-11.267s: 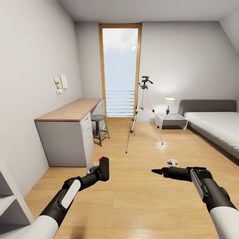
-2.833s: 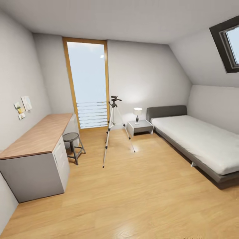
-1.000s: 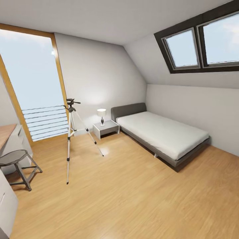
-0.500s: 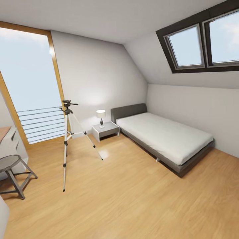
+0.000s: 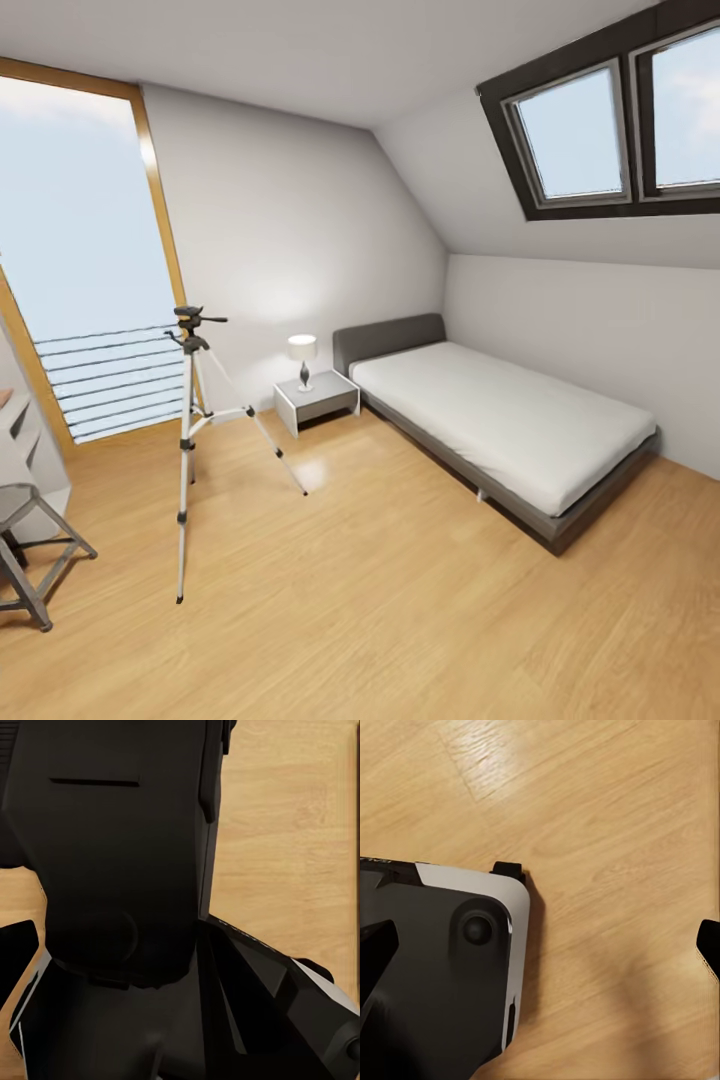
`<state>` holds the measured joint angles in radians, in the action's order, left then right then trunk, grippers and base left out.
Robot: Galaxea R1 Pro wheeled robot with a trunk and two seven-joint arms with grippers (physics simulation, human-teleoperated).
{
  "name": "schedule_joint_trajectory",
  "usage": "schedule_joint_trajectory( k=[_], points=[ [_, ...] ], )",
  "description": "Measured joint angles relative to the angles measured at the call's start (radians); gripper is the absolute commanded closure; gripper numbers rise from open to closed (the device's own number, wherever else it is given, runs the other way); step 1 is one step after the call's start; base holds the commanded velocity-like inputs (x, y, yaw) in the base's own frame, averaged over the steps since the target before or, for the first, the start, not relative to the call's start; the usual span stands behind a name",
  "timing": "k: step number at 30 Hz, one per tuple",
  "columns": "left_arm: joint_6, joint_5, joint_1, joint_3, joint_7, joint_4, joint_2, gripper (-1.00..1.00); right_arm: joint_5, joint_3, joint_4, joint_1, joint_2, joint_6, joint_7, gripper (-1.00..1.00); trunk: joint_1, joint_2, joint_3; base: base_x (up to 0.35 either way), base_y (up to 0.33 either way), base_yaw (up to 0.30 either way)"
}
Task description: Attach the digital camera to the camera tripod in the bedroom.
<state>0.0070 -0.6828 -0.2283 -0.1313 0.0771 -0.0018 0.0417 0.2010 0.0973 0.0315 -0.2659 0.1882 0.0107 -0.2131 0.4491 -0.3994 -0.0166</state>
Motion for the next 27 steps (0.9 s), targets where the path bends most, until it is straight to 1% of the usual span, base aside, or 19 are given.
schedule_joint_trajectory(
  k=[27],
  points=[
    [0.0, 0.0, 0.0, 0.0, 0.0, 0.0, 0.0, 1.0, 0.0, 0.0, 0.0, 0.001, 0.001, 0.001, 0.0, -1.0, 0.0, 0.0, 0.0, 0.32, 0.0, 0.0]
  ],
)
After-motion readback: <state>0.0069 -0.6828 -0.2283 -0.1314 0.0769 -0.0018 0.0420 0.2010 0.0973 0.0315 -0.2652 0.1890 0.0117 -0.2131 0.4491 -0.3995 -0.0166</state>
